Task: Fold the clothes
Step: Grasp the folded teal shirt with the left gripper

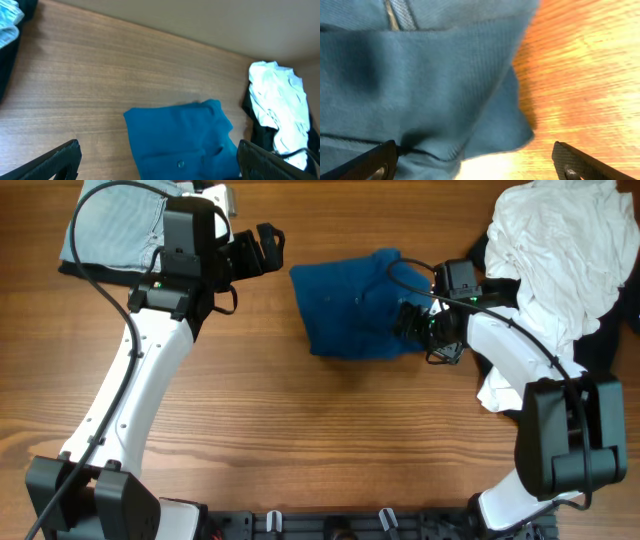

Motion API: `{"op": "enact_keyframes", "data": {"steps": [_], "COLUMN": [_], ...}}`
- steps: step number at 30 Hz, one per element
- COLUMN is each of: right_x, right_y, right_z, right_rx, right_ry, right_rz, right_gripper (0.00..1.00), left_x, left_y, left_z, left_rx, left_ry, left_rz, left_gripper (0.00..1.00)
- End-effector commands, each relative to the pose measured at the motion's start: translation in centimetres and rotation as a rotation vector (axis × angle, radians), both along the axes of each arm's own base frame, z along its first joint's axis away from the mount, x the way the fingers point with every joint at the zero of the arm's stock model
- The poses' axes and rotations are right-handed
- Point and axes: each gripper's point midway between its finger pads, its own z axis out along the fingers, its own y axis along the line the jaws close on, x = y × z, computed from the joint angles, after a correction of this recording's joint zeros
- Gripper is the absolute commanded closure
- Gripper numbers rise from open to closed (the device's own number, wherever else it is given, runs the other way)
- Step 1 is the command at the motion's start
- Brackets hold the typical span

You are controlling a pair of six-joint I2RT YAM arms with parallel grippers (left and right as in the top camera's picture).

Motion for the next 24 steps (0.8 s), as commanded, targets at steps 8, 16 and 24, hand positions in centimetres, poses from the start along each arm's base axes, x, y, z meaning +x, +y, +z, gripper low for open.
{"op": "enact_keyframes", "data": {"steps": [8, 16, 24], "right_x": [4.7, 4.6, 4.7], "right_y": [-8.6, -8.6, -8.6], "right_z": [15.3, 14.9, 14.9], "right_rx": [-0.075, -0.079, -0.078], "right_ry": [-0.403, -0.39, -0.391], "right_rz": [-0.028, -0.015, -0.016], "right_gripper": [0.0, 0.0, 0.0], "left_x": [-3.7, -7.5, -4.9], "left_y": [-10.5, -9.6, -1.4], "left_z": [-10.8, -22.2, -27.9], "left_rx": [0.188, 0.419, 0.679], "left_ry": [0.163, 0.42, 0.523], "left_rz": [-0.414, -0.582, -0.367], "left_gripper": [0.25, 0.95, 0.96]}}
